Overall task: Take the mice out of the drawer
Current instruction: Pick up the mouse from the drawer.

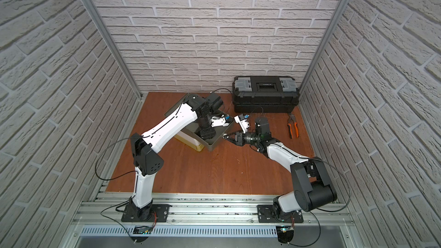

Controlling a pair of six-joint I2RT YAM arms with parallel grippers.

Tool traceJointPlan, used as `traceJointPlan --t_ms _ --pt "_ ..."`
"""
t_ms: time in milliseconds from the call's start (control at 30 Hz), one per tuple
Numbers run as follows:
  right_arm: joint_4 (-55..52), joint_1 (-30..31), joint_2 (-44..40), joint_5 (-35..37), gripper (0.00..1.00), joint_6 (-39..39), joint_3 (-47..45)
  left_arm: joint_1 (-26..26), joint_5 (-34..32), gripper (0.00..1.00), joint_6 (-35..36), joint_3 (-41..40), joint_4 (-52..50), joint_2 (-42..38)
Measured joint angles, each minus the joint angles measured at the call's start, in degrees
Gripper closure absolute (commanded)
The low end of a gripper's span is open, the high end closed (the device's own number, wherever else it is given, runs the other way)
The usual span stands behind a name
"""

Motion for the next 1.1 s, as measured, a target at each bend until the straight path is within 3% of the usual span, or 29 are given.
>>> traceJointPlan --t_ms 133,200,467,533,567,667,767,867,1100 --pt "-0.3 -0.1 0.0 -0.1 0.95 0.0 -0.1 0.9 0.5 0.67 -0.3 0.6 0.6 0.4" --pt "-0.4 -0.2 0.0 -0.3 0.94 0.0 -0.2 1.4 1.4 0.75 -0.6 1.2 0.6 0.7" --pt "-0.5 -0.2 0.0 -0.3 0.94 0.0 -0.3 1.7 2.3 0.86 -0.8 3.5 0.1 1.6" --pt "-0.5 -0.2 0.0 -0.3 0.95 0.0 -0.3 1.6 2.2 0.78 -0.7 3.5 0.1 1.6" --pt "-0.5 -0.2 0.0 -0.4 0.94 0.0 -0.3 1.4 2.0 0.66 -0.7 3.5 0.1 1.6" --pt "-0.3 -0.2 0.0 -0.4 0.95 0.0 -0.3 1.1 1.2 0.44 -1.1 3.3 0.0 1.6" --pt "0.6 0.1 0.0 0.0 0.95 0.0 -0.2 0.2 -0.7 0.34 -1.2 1.9 0.3 1.5" --pt "0.8 0.2 0.0 0.0 0.95 0.0 -0.3 -1.1 -2.9 0.29 -1.5 0.0 1.0 1.5" --pt "0.7 0.2 0.0 0.1 0.95 0.0 -0.6 -2.8 -6.6 0.29 -2.0 -0.8 0.3 2.6"
